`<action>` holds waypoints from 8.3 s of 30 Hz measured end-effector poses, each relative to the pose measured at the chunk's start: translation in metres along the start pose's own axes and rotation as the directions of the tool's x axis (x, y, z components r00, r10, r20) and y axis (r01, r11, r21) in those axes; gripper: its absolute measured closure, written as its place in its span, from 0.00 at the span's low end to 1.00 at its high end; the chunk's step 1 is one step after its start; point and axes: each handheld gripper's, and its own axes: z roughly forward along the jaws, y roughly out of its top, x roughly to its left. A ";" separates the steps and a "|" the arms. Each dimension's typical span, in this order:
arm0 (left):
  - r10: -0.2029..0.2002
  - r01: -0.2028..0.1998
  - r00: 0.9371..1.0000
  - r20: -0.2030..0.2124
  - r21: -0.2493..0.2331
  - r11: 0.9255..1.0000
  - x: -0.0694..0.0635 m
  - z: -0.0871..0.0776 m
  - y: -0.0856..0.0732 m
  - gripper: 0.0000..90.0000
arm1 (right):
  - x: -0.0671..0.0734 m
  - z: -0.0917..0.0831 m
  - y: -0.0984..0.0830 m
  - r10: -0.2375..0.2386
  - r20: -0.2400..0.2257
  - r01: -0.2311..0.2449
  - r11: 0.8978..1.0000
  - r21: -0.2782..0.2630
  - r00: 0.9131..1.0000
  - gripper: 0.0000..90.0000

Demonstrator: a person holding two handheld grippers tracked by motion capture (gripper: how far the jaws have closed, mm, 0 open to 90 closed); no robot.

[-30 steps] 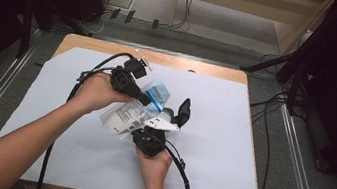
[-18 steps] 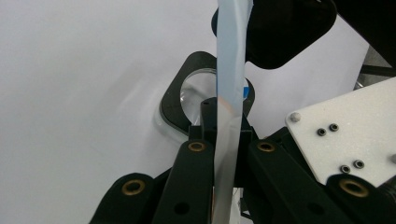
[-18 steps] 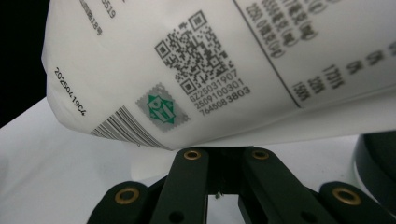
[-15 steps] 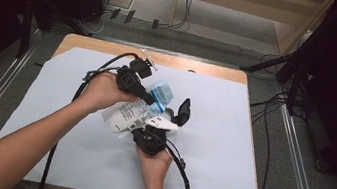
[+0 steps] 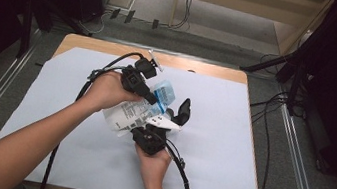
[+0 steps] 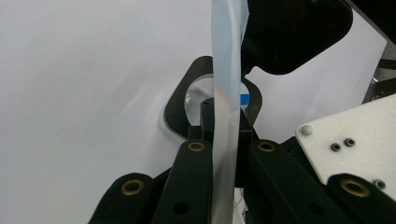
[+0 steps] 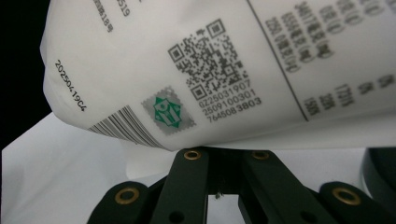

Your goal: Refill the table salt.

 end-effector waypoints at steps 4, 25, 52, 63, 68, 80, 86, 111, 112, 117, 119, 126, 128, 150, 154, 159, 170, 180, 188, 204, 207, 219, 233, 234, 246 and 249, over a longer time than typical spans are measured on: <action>0.000 0.001 1.000 -0.012 0.013 1.000 -0.002 0.002 0.003 1.00 | 0.002 0.000 0.001 -0.006 -0.002 0.006 1.000 0.002 1.000 1.00; -0.014 0.015 1.000 -0.026 0.053 0.998 -0.004 0.007 0.009 1.00 | 0.002 0.002 0.002 0.001 -0.022 -0.001 1.000 -0.001 1.000 1.00; -0.014 0.016 1.000 -0.023 0.054 0.998 -0.005 0.012 0.020 1.00 | 0.002 -0.003 0.008 0.026 -0.045 -0.027 0.999 -0.025 0.999 1.00; -0.019 0.020 0.999 -0.028 0.047 0.999 -0.005 0.012 0.023 1.00 | 0.001 -0.005 0.012 0.027 -0.037 -0.028 0.999 -0.029 0.999 1.00; -0.021 0.023 0.999 -0.029 0.057 0.998 -0.005 0.013 0.025 1.00 | 0.002 -0.005 0.013 0.032 -0.042 -0.033 0.999 -0.031 0.999 1.00; -0.026 0.029 0.999 -0.039 0.066 0.997 -0.005 0.012 0.024 1.00 | 0.009 -0.001 0.015 0.018 -0.006 -0.018 0.999 -0.046 1.000 1.00; -0.021 0.026 0.998 -0.063 0.080 0.996 -0.006 0.012 0.026 1.00 | 0.009 0.002 0.016 0.033 -0.025 -0.034 0.998 -0.055 0.999 1.00; -0.019 0.023 0.998 -0.054 0.078 0.997 -0.008 0.013 0.028 1.00 | 0.007 0.001 0.020 0.019 -0.029 -0.020 0.999 -0.037 0.999 1.00; -0.020 0.024 0.998 -0.052 0.080 0.996 -0.008 0.014 0.028 1.00 | 0.007 0.001 0.021 0.019 -0.029 -0.020 0.999 -0.037 0.999 1.00; -0.025 0.030 0.998 -0.051 0.096 0.995 -0.008 0.015 0.028 1.00 | 0.007 0.001 0.020 0.019 -0.040 -0.020 0.999 -0.030 0.999 1.00; -0.023 0.028 0.998 -0.055 0.090 0.996 -0.007 0.015 0.027 1.00 | 0.008 0.001 0.020 0.018 -0.040 -0.019 0.999 -0.026 0.999 1.00; -0.033 0.038 0.998 -0.053 0.088 0.995 -0.005 0.017 0.025 1.00 | 0.008 0.003 0.018 0.019 -0.041 -0.020 1.000 -0.018 0.999 1.00; -0.035 0.039 0.998 -0.051 0.086 0.996 -0.005 0.017 0.025 1.00 | 0.008 0.003 0.018 0.021 -0.041 -0.022 1.000 -0.018 0.999 1.00; -0.041 0.044 0.998 -0.048 0.072 0.996 -0.005 0.017 0.025 1.00 | 0.010 0.003 0.022 0.016 -0.051 -0.017 0.999 -0.028 0.999 1.00; -0.040 0.043 0.998 -0.043 0.078 0.996 -0.004 0.017 0.025 1.00 | 0.010 0.003 0.022 0.019 -0.051 -0.021 0.999 -0.032 0.999 1.00; -0.040 0.044 0.998 -0.046 0.077 0.996 -0.005 0.017 0.025 1.00 | 0.010 0.003 0.022 0.021 -0.050 -0.023 0.999 -0.030 0.999 1.00; -0.044 0.048 0.998 -0.050 0.080 0.996 -0.005 0.018 0.026 1.00 | 0.010 0.003 0.021 0.026 -0.056 -0.028 0.999 -0.035 0.998 1.00; -0.047 0.051 0.998 -0.052 0.093 0.994 -0.008 0.018 0.028 1.00 | 0.011 0.003 0.022 0.027 -0.062 -0.030 0.999 -0.044 0.998 1.00; -0.045 0.051 0.997 -0.068 0.096 0.994 -0.011 0.019 0.029 1.00 | 0.011 0.005 0.021 0.026 -0.067 -0.029 0.998 -0.047 0.997 1.00; -0.061 0.065 0.997 -0.051 0.081 0.995 -0.009 0.019 0.026 1.00 | 0.011 0.005 0.021 0.016 -0.063 -0.018 1.000 -0.026 0.998 1.00; -0.066 0.070 0.996 -0.056 0.077 0.995 -0.009 0.019 0.026 1.00 | 0.012 0.006 0.021 0.021 -0.066 -0.023 0.999 -0.028 0.998 1.00; -0.066 0.071 0.996 -0.059 0.086 0.994 -0.009 0.017 0.028 1.00 | 0.013 0.008 0.022 0.029 -0.072 -0.032 0.999 -0.043 0.997 1.00; -0.081 0.086 0.995 -0.064 0.089 0.992 -0.008 0.017 0.028 1.00 | 0.014 0.011 0.023 0.019 -0.075 -0.022 0.999 -0.032 0.997 1.00; -0.082 0.088 0.995 -0.063 0.087 0.992 -0.008 0.017 0.028 1.00 | 0.014 0.011 0.023 0.019 -0.075 -0.021 0.999 -0.032 0.997 1.00; -0.078 0.083 0.995 -0.063 0.088 0.993 -0.010 0.016 0.031 1.00 | 0.013 0.009 0.025 0.016 -0.077 -0.019 0.999 -0.034 0.997 1.00; -0.077 0.083 0.995 -0.065 0.095 0.992 -0.009 0.015 0.033 1.00 | 0.014 0.008 0.026 0.020 -0.082 -0.023 0.999 -0.036 0.996 1.00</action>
